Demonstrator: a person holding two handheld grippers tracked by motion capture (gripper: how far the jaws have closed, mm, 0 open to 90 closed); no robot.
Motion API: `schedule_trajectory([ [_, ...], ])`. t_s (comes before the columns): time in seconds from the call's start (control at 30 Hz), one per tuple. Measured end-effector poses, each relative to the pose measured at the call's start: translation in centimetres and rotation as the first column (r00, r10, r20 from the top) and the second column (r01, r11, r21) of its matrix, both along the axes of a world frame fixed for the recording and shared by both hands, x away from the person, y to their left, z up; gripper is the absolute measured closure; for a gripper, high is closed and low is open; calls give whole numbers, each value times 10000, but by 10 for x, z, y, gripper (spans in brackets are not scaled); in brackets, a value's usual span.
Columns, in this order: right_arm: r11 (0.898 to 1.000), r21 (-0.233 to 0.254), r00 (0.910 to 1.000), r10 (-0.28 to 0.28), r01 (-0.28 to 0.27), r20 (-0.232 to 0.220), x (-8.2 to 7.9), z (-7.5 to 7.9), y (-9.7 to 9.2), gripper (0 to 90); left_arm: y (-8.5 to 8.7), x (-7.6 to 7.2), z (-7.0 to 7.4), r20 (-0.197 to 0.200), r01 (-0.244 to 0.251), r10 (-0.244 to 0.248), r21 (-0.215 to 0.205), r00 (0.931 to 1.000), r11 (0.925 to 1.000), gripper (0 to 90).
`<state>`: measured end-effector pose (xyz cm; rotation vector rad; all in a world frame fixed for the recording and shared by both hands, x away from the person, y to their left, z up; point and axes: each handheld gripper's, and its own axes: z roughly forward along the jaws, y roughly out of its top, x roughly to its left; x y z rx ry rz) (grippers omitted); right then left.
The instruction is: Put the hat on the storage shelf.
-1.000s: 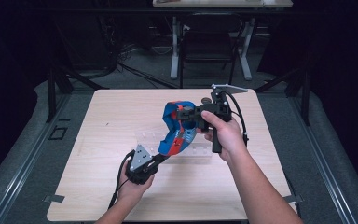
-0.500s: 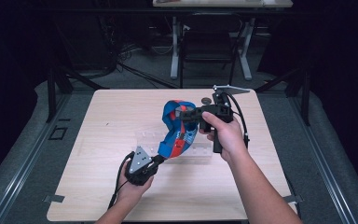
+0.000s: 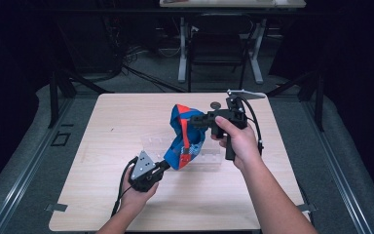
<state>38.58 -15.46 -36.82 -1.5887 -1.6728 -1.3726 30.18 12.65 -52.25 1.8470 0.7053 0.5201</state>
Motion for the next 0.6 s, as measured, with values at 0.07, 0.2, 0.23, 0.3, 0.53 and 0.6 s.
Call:
schedule_trajectory([
  [0.07,10000,34,10000,3,-3,12,0,0,-2,680,1,-1,-2,-10,-23,23,-17,10000,10000,884],
  [0.2,9999,100,9999,-98,97,39,-1,1,-6,674,7,0,-6,-284,-77,63,-498,9996,9987,882],
  [0.23,9999,100,9999,-98,97,39,-1,1,-6,674,7,0,-6,-284,-77,63,-498,9996,9987,882],
  [0.3,9998,118,9999,-133,133,43,-2,1,-8,670,9,0,-8,-369,-82,58,-643,9993,9979,882],
  [0.53,9997,193,9999,-165,165,6,-2,-1,-12,655,7,2,-13,-385,57,-92,-897,9992,9960,883],
  [0.6,9998,156,10000,-99,99,10,-1,-1,-12,656,8,2,-14,-265,-78,59,-737,9996,9972,882],
])
